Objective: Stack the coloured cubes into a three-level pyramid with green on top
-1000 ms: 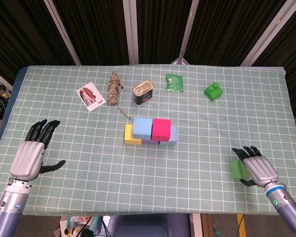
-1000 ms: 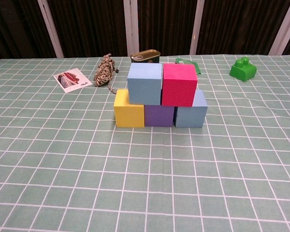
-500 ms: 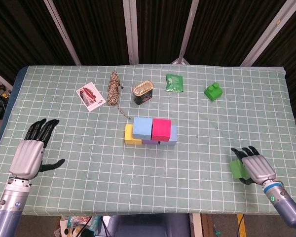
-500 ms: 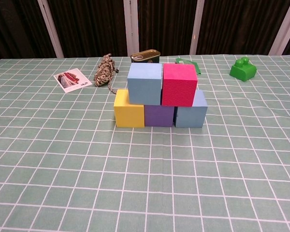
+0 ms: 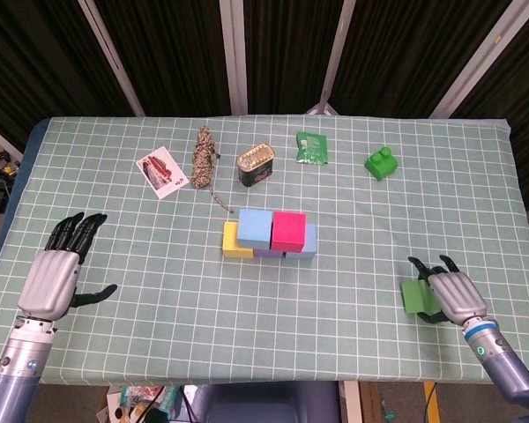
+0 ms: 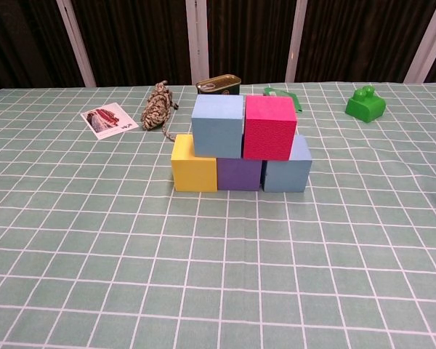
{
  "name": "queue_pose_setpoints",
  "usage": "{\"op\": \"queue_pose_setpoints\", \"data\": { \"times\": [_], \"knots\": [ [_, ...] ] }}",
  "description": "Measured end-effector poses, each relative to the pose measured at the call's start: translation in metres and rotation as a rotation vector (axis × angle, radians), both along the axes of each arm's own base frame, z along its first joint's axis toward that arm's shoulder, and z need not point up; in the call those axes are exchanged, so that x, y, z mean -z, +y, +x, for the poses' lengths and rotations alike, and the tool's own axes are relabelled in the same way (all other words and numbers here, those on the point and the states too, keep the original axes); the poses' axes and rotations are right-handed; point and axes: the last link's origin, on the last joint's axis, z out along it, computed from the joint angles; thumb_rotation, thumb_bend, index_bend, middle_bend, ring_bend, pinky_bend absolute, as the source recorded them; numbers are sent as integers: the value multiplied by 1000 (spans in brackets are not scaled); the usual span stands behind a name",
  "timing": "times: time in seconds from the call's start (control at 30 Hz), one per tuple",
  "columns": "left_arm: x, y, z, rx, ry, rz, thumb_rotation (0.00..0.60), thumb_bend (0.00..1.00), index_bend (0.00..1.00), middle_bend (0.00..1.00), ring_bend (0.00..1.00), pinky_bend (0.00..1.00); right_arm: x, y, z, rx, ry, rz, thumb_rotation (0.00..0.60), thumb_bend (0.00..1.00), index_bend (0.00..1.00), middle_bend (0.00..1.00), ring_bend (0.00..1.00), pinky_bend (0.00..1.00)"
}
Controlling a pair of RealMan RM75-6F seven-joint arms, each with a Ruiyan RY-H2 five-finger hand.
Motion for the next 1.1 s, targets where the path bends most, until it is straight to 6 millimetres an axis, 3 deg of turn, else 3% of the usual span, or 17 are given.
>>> {"op": "queue_pose_setpoints", "data": {
  "times": [1.1],
  "knots": [
    [1,2,-3,-16,9,-7,600,65,32,74,18,41,32,-66,54,219,-51,-135,600,241,0,412,281,0]
  ]
}}
